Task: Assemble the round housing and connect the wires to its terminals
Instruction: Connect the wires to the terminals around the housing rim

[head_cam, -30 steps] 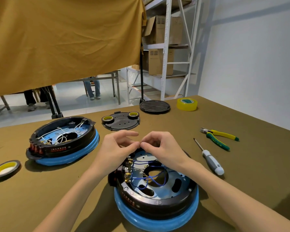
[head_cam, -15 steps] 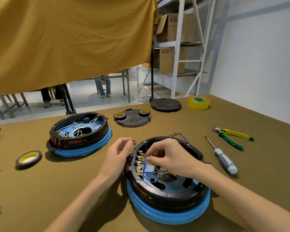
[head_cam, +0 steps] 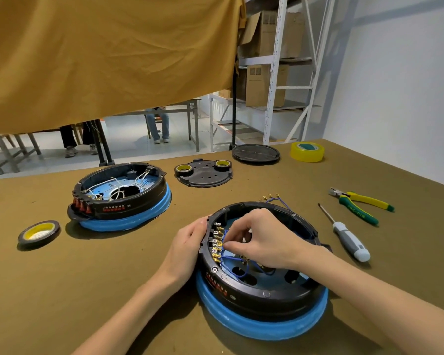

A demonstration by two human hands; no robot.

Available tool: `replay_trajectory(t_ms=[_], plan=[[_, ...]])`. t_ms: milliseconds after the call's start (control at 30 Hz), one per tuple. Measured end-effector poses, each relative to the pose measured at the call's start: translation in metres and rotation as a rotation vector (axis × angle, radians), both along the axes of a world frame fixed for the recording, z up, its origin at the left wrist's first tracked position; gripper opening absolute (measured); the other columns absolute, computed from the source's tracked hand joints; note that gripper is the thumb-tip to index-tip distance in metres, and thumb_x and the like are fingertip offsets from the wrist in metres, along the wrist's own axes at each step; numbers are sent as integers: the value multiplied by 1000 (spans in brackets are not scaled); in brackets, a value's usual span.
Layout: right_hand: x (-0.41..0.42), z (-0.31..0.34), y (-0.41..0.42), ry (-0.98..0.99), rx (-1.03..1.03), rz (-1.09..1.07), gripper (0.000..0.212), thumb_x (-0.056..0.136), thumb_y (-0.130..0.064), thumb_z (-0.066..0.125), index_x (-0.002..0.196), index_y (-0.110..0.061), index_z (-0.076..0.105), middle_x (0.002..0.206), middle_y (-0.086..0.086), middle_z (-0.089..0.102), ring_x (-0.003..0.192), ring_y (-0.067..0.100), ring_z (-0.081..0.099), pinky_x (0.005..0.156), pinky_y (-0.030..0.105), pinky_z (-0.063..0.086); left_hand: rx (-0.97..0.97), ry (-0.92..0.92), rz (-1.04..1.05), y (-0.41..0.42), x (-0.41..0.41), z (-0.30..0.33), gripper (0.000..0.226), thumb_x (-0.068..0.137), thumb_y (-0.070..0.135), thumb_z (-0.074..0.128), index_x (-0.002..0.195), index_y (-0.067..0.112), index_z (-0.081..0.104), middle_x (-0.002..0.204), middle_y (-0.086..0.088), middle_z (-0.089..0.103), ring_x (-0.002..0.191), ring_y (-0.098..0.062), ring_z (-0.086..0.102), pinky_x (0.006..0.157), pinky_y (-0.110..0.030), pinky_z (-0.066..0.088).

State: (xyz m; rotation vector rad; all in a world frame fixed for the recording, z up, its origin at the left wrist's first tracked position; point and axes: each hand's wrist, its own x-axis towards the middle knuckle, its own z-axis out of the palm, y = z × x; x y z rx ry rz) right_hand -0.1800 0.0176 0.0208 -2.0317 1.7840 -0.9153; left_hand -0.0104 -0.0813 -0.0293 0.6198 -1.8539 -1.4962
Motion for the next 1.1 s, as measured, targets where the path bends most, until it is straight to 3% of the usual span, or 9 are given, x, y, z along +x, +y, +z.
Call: replay_trajectory(t_ms=[200,367,600,767,933,1033,1100], plan=[[0,0,0,1,2,16,8,89,-21,76,88,-17,83,77,-9,76,72,6,67,67,23,56,9,-40,-2,-3,1,-2,48,109,49,32,120,23,71,107,-8,76,104,-26,72,99,-55,51],[3,0,0,7,9,20,9,91,-22,76,89,-17,83,76,-10,75,70,4,66,64,18,52,0,-42,-8,-3,1,-2,53,103,54,32,118,22,72,109,-9,76,106,-26,71,102,-58,48],[5,9,-5,41,74,26,12,92,-21,75,92,-12,82,82,-4,77,73,8,69,70,23,58,-28,-32,1,-5,-1,-7,56,105,53,26,111,23,73,105,-8,77,101,-21,73,96,-43,53],[11,8,-9,52,75,18,12,93,-20,74,91,-12,82,82,-5,77,72,5,69,71,23,59,-39,-20,-17,-4,-1,-7,52,103,53,25,110,37,74,108,-1,77,104,-14,72,88,-21,52],[10,0,-7,12,47,7,10,91,-19,75,89,-12,81,79,-5,76,69,4,68,65,19,55,-51,-39,-18,-5,1,-9,55,107,54,22,116,32,72,110,2,77,107,-12,71,96,-32,50],[9,-2,-7,-21,39,-4,9,90,-21,77,86,-13,80,76,-6,74,68,4,66,62,16,51,-56,-52,21,-3,0,-7,53,104,57,22,114,35,69,107,21,75,105,6,67,86,-8,48],[8,-3,-9,-27,30,-9,10,90,-22,77,85,-13,80,74,-6,73,67,4,65,62,16,49,-55,-51,31,-3,-1,-6,54,100,57,23,118,33,67,106,22,75,104,7,67,81,-3,46]])
